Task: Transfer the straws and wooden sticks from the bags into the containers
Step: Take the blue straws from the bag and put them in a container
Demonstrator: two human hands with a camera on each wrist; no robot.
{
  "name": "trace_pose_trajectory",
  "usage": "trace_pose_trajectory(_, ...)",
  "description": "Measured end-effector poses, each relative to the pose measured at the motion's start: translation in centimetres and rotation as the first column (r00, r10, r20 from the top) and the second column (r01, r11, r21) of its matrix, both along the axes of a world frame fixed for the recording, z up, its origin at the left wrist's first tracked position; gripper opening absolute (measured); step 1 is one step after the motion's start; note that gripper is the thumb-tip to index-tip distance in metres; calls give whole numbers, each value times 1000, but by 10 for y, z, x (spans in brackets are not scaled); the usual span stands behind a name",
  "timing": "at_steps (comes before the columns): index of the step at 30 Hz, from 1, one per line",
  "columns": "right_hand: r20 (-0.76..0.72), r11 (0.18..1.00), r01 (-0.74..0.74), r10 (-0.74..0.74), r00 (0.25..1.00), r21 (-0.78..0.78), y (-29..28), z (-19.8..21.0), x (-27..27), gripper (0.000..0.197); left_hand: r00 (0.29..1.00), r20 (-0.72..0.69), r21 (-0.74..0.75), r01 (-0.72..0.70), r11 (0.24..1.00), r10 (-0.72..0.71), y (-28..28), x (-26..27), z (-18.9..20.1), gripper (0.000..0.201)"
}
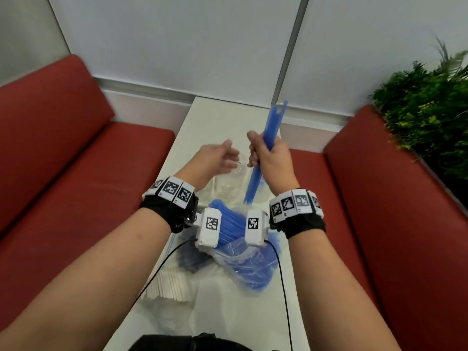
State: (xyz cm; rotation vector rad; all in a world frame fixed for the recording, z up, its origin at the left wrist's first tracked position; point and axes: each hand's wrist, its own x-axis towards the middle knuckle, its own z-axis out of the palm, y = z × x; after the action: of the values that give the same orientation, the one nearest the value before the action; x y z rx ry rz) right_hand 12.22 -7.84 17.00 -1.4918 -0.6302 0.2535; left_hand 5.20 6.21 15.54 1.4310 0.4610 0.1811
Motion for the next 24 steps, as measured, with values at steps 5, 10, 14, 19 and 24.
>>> trace_pose_trajectory(5,-10,969,21,-19,1000,247,-6,41,-9,30,950,-115,-568,178,804,-291,-20,-10,-43,62)
trace_pose_trajectory(10,-8,978,26,-25,1000,208,-13,36,-18,28,991,62,-877,112,467,-121,-44,-4,-48,59)
trace_pose_trajectory(14,9,986,32,-34,999,165,-20,28,-20,26,997,11,-847,53,529,-81,-49,1,-44,38)
trace_pose_trajectory(19,-28,985,14,-10,1000,171,-21,26,-20,34,974,-72,-734,93,673,-214,-49,2,-42,32)
trace_pose_trajectory(24,-36,986,-17,23,999,167,-19,26,-19,34,973,-43,-680,137,720,-225,-47,6,-34,36)
